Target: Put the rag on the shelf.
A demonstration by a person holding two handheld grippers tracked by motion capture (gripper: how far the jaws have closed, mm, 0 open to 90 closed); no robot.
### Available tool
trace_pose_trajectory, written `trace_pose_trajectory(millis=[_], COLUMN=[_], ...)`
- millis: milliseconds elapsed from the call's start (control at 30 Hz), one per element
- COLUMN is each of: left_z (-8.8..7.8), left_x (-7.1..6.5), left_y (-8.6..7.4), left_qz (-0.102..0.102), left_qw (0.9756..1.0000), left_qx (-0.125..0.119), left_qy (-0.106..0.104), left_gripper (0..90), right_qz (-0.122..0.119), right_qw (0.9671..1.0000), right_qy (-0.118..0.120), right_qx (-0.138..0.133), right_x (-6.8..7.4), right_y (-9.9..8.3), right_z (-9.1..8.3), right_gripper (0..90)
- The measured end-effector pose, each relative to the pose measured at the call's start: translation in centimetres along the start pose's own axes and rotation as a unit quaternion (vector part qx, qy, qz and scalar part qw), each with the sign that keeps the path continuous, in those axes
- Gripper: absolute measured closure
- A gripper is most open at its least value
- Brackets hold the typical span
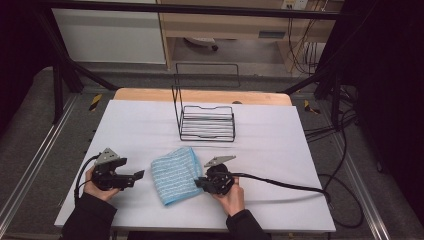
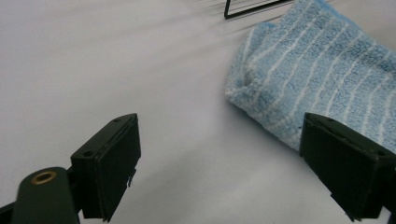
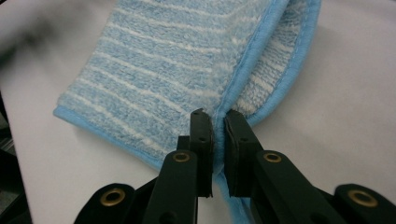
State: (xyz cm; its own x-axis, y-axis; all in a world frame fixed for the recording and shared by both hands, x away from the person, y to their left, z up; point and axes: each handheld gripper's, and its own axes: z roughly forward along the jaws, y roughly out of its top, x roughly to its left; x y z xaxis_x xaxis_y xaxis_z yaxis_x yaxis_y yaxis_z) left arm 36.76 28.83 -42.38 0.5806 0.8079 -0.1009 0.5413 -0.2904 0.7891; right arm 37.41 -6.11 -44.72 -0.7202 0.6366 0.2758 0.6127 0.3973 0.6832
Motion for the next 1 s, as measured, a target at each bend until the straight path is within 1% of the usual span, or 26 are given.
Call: trace_pose_trajectory(millis=[33, 67, 100, 167, 200, 233, 300, 333, 367, 400, 467, 500, 533, 567, 600, 633, 667, 700, 733, 767, 800, 833, 867, 933, 967, 1000], left_z=[0.0, 0.0, 0.0, 0.0, 0.0, 0.0, -0.2, -0.2, -0.2, -0.2, 0.0, 0.2, 0.4, 0.6, 0.8, 0.9, 1.0, 1.1, 1.2, 1.3, 1.5, 1.6, 1.8, 2.1, 2.4, 2.6], left_x=[0.0, 0.0, 0.0, 0.0, 0.0, 0.0, -0.4, -0.7, -1.1, -1.5, -2.6, -3.3, -3.9, -4.6, -5.2, -5.7, -6.1, -6.5, -6.9, -7.3, -7.5, -7.7, -7.9, -8.1, -8.2, -8.3], left_y=[0.0, 0.0, 0.0, 0.0, 0.0, 0.0, 0.1, 0.2, 0.3, 0.4, 0.4, 0.4, 0.4, 0.3, 0.3, 0.2, 0.1, 0.0, -0.2, -0.4, -0.6, -0.8, -0.9, -1.1, -1.2, -1.3], left_qz=[0.001, 0.001, 0.001, -0.003, -0.006, -0.013, -0.021, -0.025, -0.028, -0.033, -0.038, -0.040, -0.040, -0.044, -0.044, -0.040, -0.039, -0.039, -0.039, -0.043, -0.044, -0.048, -0.053, -0.055, -0.054, -0.056], left_qw=[1.0000, 1.0000, 1.0000, 1.0000, 1.0000, 0.9999, 0.9996, 0.9995, 0.9992, 0.9988, 0.9979, 0.9973, 0.9969, 0.9960, 0.9956, 0.9952, 0.9949, 0.9944, 0.9939, 0.9926, 0.9918, 0.9904, 0.9897, 0.9893, 0.9894, 0.9890], left_qx=[0.000, 0.000, -0.001, -0.001, -0.002, -0.001, 0.000, 0.003, 0.008, 0.011, 0.021, 0.030, 0.034, 0.042, 0.050, 0.054, 0.058, 0.063, 0.070, 0.076, 0.081, 0.086, 0.088, 0.096, 0.101, 0.105], left_qy=[0.000, 0.000, 0.000, -0.003, -0.004, -0.007, -0.019, -0.021, -0.028, -0.035, -0.048, -0.053, -0.058, -0.065, -0.067, -0.071, -0.073, -0.075, -0.077, -0.085, -0.090, -0.097, -0.100, -0.096, -0.089, -0.088], left_gripper=[12.7, 12.7, 12.9, 14.4, 15.5, 17.5, 25.0, 28.5, 28.5, 31.3, 37.0, 41.5, 41.5, 43.2, 45.4, 46.8, 47.9, 48.9, 48.9, 48.9, 48.7, 48.3, 48.1, 48.3, 49.2, 50.3], right_qz=[-0.002, -0.002, -0.004, -0.016, -0.023, -0.035, -0.052, -0.056, -0.056, -0.061, -0.063, -0.069, -0.069, -0.069, -0.068, -0.068, -0.065, -0.065, -0.065, -0.065, -0.068, -0.070, -0.065, -0.067, -0.068, -0.071], right_qw=[1.0000, 1.0000, 0.9998, 0.9996, 0.9995, 0.9992, 0.9985, 0.9982, 0.9982, 0.9977, 0.9974, 0.9969, 0.9969, 0.9969, 0.9971, 0.9972, 0.9975, 0.9976, 0.9976, 0.9976, 0.9975, 0.9973, 0.9976, 0.9974, 0.9973, 0.9972], right_qy=[0.005, 0.005, 0.018, 0.020, 0.019, 0.015, 0.001, -0.003, -0.003, -0.009, -0.015, -0.021, -0.021, -0.024, -0.021, -0.018, -0.020, -0.022, -0.022, -0.021, -0.021, -0.021, -0.016, -0.014, -0.012, -0.013], right_qx=[-0.005, -0.005, -0.009, -0.011, -0.011, -0.013, -0.019, -0.022, -0.022, -0.027, -0.032, -0.032, -0.032, -0.030, -0.028, -0.025, -0.022, -0.014, -0.014, -0.007, 0.000, 0.008, 0.017, 0.021, 0.024, 0.017], right_x=[-0.2, -0.2, -0.6, -0.9, -0.9, -0.8, -0.8, -0.8, -0.8, -0.7, -0.5, -0.4, -0.4, -0.3, -0.3, -0.3, -0.4, -0.5, -0.5, -0.5, -0.6, -0.7, -0.9, -1.0, -1.1, -1.2], right_y=[0.1, 0.1, 0.3, 0.5, 0.5, 0.5, 0.6, 0.7, 0.7, 0.7, 0.8, 0.8, 0.8, 0.8, 0.7, 0.6, 0.5, 0.3, 0.3, 0.1, -0.2, -0.4, -1.0, -1.3, -1.6, -1.8], right_z=[0.4, 0.4, 1.1, 1.2, 1.1, 0.9, 0.5, 0.2, 0.2, -0.1, -0.8, -1.3, -1.3, -1.5, -1.7, -1.9, -2.0, -2.1, -2.1, -2.1, -2.1, -2.1, -2.0, -1.9, -1.8, -1.8], right_gripper=[81.9, 81.9, 81.3, 79.5, 76.3, 71.7, 64.5, 59.1, 59.1, 56.0, 49.5, 49.0, 49.0, 49.0, 49.3, 49.9, 50.8, 53.8, 53.8, 55.3, 57.3, 58.4, 62.5, 63.5, 64.7, 66.8])
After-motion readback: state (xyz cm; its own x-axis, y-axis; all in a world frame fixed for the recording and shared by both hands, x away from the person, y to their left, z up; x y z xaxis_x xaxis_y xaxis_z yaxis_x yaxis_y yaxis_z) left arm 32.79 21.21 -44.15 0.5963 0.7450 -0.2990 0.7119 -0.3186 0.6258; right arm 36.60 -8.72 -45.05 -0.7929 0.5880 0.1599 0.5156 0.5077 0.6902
